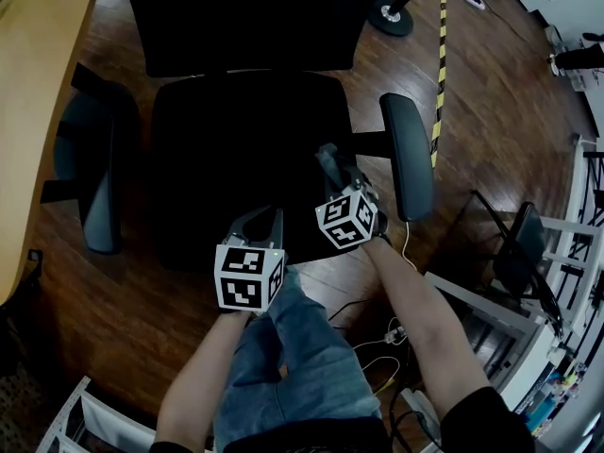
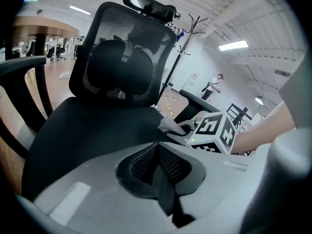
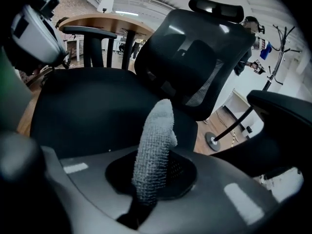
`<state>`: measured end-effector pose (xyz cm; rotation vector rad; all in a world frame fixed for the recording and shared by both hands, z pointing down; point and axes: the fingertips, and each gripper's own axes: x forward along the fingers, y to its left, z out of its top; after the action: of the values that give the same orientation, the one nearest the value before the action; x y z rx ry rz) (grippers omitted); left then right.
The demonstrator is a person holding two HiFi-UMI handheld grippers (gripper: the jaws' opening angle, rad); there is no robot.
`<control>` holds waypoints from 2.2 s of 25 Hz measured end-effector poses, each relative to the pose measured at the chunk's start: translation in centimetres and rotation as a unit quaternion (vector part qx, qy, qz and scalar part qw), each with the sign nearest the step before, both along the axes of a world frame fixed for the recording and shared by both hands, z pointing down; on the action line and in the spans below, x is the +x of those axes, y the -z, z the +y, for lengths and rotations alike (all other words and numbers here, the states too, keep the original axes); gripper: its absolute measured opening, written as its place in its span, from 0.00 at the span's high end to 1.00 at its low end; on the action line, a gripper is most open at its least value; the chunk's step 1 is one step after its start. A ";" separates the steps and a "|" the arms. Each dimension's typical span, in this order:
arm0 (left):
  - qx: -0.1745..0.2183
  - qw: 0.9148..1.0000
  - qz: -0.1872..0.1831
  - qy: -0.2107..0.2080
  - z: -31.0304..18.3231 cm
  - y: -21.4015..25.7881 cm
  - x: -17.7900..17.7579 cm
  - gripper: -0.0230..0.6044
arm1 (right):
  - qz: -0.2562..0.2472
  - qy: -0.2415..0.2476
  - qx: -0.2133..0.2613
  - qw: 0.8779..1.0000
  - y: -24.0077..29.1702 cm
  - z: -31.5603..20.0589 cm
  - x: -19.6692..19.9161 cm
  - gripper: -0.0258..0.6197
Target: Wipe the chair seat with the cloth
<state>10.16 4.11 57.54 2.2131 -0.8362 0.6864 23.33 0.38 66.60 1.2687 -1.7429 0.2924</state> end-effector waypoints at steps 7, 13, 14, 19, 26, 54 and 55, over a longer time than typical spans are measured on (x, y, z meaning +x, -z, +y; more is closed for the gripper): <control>0.006 1.000 -0.002 -0.015 2.8 0.0 0.1 0.96 | 0.002 0.000 0.012 1.000 0.7 6.4 -0.2 0.94; 0.005 1.000 -0.003 -0.028 5.3 0.0 0.3 0.96 | -0.007 -0.009 0.012 1.000 0.7 11.3 -0.7 0.94; 0.005 1.000 -0.004 -0.029 5.6 0.0 0.3 0.96 | -0.008 -0.012 0.011 1.000 0.7 12.0 -0.8 0.94; 0.005 1.000 -0.006 -0.031 6.9 0.0 -0.1 0.96 | -0.018 -0.014 0.006 1.000 0.6 15.2 -2.3 0.94; 0.003 1.000 -0.006 -0.024 9.0 0.1 -0.1 0.96 | -0.035 -0.012 -0.004 0.999 0.5 18.3 -3.9 0.94; 0.162 0.983 0.049 0.069 8.8 24.3 -7.0 0.96 | -0.241 -0.029 0.176 0.954 32.5 13.8 -16.1 0.94; 0.168 0.982 0.051 0.071 9.2 25.0 -7.3 0.96 | -0.249 -0.026 0.182 0.951 33.4 14.1 -16.5 0.94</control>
<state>2.86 13.34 32.51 2.4301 -1.1125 0.3797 6.80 14.47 33.22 1.6052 -2.2719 0.3552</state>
